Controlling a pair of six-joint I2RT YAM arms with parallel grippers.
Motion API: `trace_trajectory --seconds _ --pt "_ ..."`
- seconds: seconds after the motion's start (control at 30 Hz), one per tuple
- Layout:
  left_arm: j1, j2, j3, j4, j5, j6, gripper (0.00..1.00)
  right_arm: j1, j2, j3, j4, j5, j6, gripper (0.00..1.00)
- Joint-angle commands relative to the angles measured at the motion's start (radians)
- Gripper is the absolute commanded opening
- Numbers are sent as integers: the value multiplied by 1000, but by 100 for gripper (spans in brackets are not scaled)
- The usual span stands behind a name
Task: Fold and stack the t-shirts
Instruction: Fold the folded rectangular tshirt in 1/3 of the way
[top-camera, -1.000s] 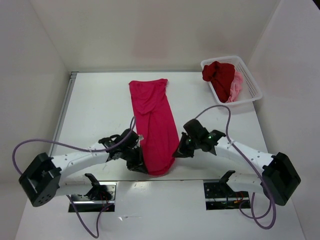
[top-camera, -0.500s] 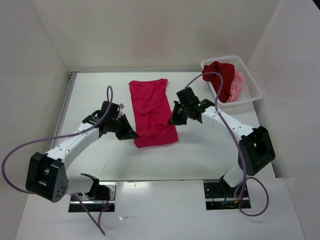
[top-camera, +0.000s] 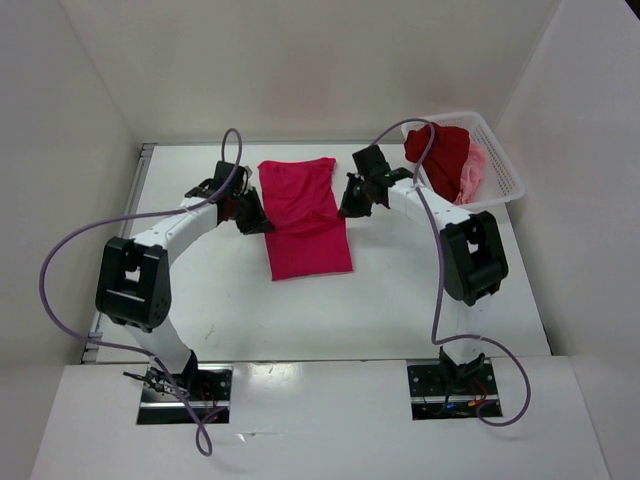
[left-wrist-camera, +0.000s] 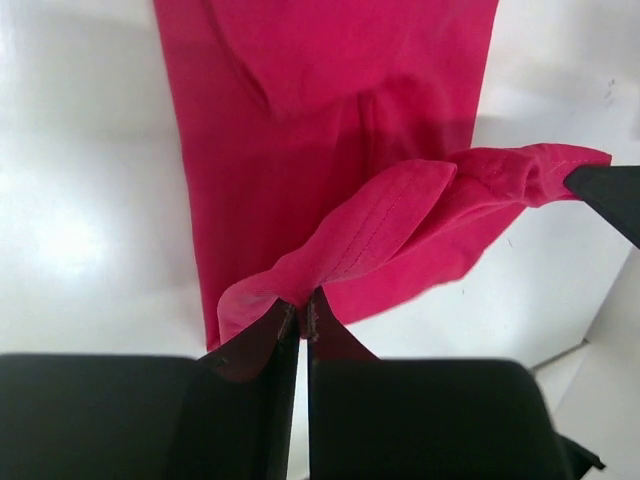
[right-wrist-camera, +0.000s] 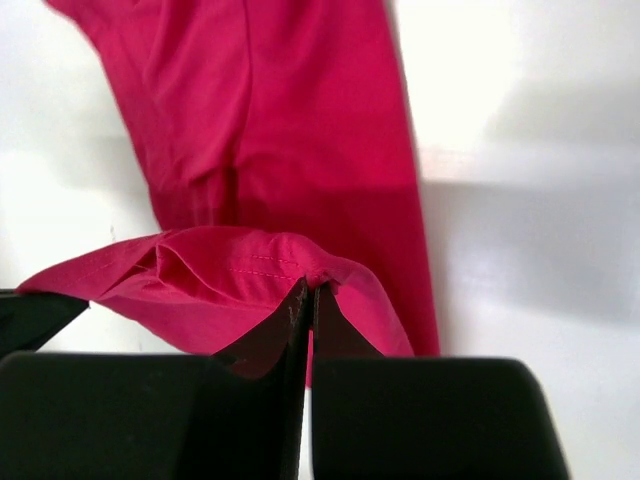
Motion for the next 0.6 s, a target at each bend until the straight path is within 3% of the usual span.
trace_trajectory --seconds 0.0,0.27,0.4,0.47,0.5,0.57 --pt "4 61 70 26 -33 46 8 -18 59 91 39 16 -52 0" --pt "14 189 166 45 -90 75 13 -27 171 175 73 3 -62 0" --pt "14 232 191 69 -99 94 25 -27 228 221 62 3 -72 1" --pt "14 242 211 79 -124 94 39 -36 239 247 62 3 -72 6" --pt "24 242 211 79 -134 94 45 -36 248 256 62 -7 -72 16" --pt "35 218 211 94 -135 103 54 -36 248 289 62 -7 -72 28"
